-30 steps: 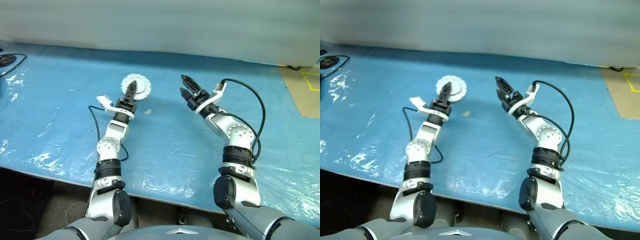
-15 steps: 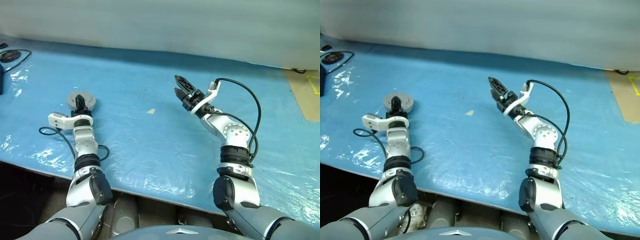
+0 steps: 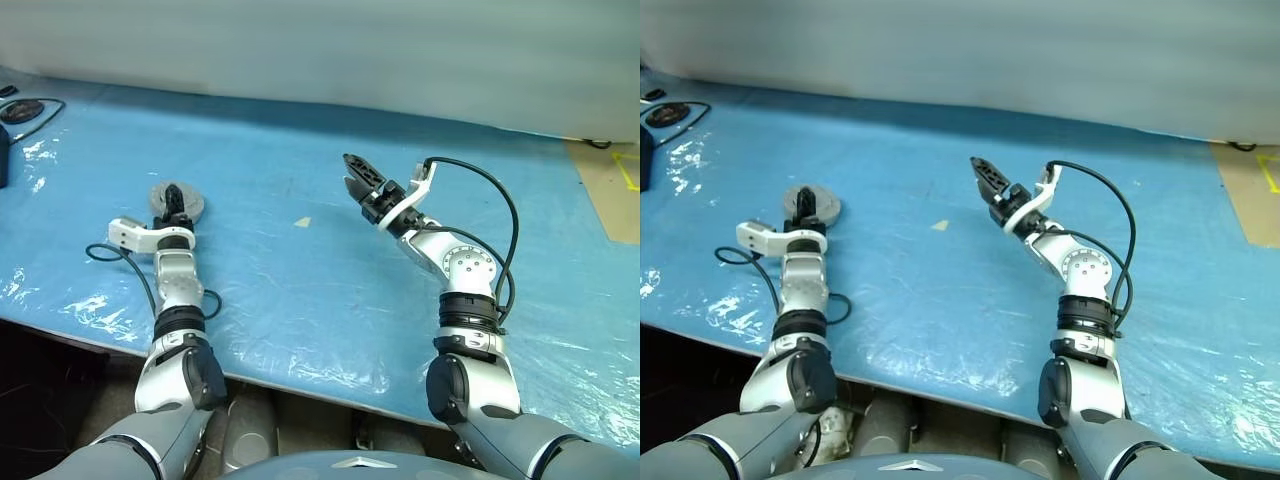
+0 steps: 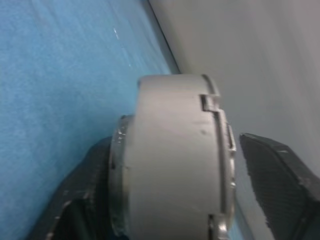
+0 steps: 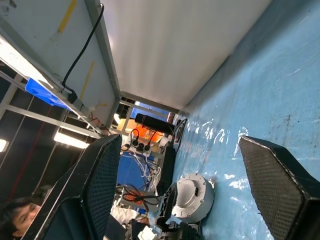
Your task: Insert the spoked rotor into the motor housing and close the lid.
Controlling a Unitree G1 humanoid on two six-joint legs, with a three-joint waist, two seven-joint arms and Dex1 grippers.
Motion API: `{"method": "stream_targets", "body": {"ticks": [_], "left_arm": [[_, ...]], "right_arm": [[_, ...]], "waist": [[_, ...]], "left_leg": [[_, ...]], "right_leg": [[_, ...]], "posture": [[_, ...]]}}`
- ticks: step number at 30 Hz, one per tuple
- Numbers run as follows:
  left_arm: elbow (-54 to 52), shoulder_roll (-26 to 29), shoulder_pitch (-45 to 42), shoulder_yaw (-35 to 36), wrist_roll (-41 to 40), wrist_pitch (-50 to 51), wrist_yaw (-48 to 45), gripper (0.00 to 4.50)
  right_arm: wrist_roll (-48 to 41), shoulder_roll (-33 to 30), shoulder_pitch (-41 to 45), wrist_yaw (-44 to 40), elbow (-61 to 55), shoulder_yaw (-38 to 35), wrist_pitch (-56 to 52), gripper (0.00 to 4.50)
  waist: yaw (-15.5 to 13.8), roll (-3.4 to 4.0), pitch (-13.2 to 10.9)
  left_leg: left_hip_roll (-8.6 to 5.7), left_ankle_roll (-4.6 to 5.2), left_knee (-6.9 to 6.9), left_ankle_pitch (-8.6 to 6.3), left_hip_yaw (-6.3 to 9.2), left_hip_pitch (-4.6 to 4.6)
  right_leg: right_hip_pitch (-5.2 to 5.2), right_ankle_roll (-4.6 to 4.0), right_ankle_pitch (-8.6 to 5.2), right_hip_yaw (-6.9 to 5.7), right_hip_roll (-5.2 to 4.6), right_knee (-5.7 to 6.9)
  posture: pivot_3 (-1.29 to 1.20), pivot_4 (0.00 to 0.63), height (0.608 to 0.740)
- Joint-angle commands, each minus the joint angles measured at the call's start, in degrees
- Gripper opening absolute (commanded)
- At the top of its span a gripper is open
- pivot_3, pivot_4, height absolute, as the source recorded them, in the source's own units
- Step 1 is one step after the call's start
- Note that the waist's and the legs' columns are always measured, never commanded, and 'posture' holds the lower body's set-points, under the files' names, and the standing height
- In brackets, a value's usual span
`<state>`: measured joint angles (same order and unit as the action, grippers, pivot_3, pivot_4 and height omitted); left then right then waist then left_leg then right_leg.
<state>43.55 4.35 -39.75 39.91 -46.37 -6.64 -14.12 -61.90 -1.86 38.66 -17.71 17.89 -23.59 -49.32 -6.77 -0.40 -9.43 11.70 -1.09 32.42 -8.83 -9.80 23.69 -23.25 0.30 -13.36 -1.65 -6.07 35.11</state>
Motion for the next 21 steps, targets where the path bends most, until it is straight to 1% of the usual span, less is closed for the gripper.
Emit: {"method": "stream_targets", "body": {"ticks": [1,5,8,10,13,16,18,20,21], "left_arm": [[1.4,1.7,-1.0,1.1,2.7,-6.6,4.4,4.46],[3.6,3.4,-0.9,1.4,7.2,-16.0,9.3,4.46],[5.3,5.4,-0.2,0.9,11.0,-21.5,13.2,4.46],[5.3,6.8,0.5,-0.7,14.1,-23.9,13.7,4.46],[3.5,8.0,1.1,-3.2,16.5,-25.4,10.7,4.46],[-1.0,8.7,2.1,-8.3,17.4,-23.8,1.0,4.46],[-4.7,8.4,2.9,-11.8,16.7,-20.3,-5.0,4.46],[-8.6,8.8,4.6,-16.5,18.3,-17.7,-10.6,4.46],[-10.7,9.1,5.6,-19.1,18.9,-16.2,-13.5,4.46]], "right_arm": [[-0.1,-0.3,0.0,-0.9,-2.5,0.3,0.6,3.91],[1.7,-0.5,-0.3,-1.4,-2.5,1.4,1.2,3.91],[2.9,-0.5,-0.7,-1.9,-2.8,2.1,1.6,3.91],[3.9,-0.5,-1.0,-2.1,-3.1,2.5,2.1,3.91],[10.8,-1.2,-1.7,-2.4,-3.8,5.5,7.9,3.91],[19.9,-2.8,-2.8,-4.9,-5.4,11.0,16.1,3.91],[26.5,-4.5,-4.0,-7.1,-6.9,15.1,22.4,3.91],[34.8,-6.9,-5.2,-8.8,-8.6,19.9,30.9,3.91],[37.3,-7.7,-5.7,-9.7,-9.6,21.5,33.8,3.91]], "waist": [[0.3,0.0,0.0],[1.4,-0.01,0.0],[1.4,-0.01,0.0],[1.3,-0.01,0.0],[1.0,-0.03,0.0],[0.7,-0.03,0.0],[0.5,-0.04,0.0],[0.6,-0.04,0.0],[0.7,-0.04,0.0]], "left_leg": [[0.0,0.0,0.0,0.0,-0.01,-0.07],[0.0,-0.01,0.0,0.0,-0.02,-0.15],[0.02,-0.01,0.0,0.0,-0.01,-0.14],[0.02,-0.01,0.0,-0.01,-0.01,-0.13],[0.01,-0.01,0.0,-0.01,-0.01,-0.1],[-0.02,-0.01,0.0,-0.01,-0.01,-0.09],[-0.02,-0.01,0.03,-0.01,-0.01,-0.05],[-0.02,-0.01,0.05,-0.01,-0.02,-0.05],[-0.02,-0.01,0.05,-0.01,-0.03,-0.05]], "right_leg": [[0.04,0.0,0.0,0.03,0.0,0.01],[0.09,0.01,0.0,0.06,0.0,0.01],[0.09,0.01,0.0,0.04,0.03,0.01],[0.08,0.01,0.0,0.03,0.03,0.0],[0.08,0.02,0.0,0.01,0.01,-0.02],[0.09,0.05,0.02,0.0,-0.07,0.0],[0.09,0.07,0.03,0.0,-0.11,0.0],[0.09,0.08,0.04,0.02,-0.12,0.01],[0.08,0.08,0.04,0.03,-0.13,0.0]], "posture": [[0.0,0.15,0.74],[0.0,0.15,0.74],[0.0,0.15,0.74],[0.0,0.15,0.74],[0.0,0.15,0.74],[0.0,0.15,0.74],[0.0,0.15,0.74],[0.0,0.15,0.74],[0.0,0.15,0.74]]}}
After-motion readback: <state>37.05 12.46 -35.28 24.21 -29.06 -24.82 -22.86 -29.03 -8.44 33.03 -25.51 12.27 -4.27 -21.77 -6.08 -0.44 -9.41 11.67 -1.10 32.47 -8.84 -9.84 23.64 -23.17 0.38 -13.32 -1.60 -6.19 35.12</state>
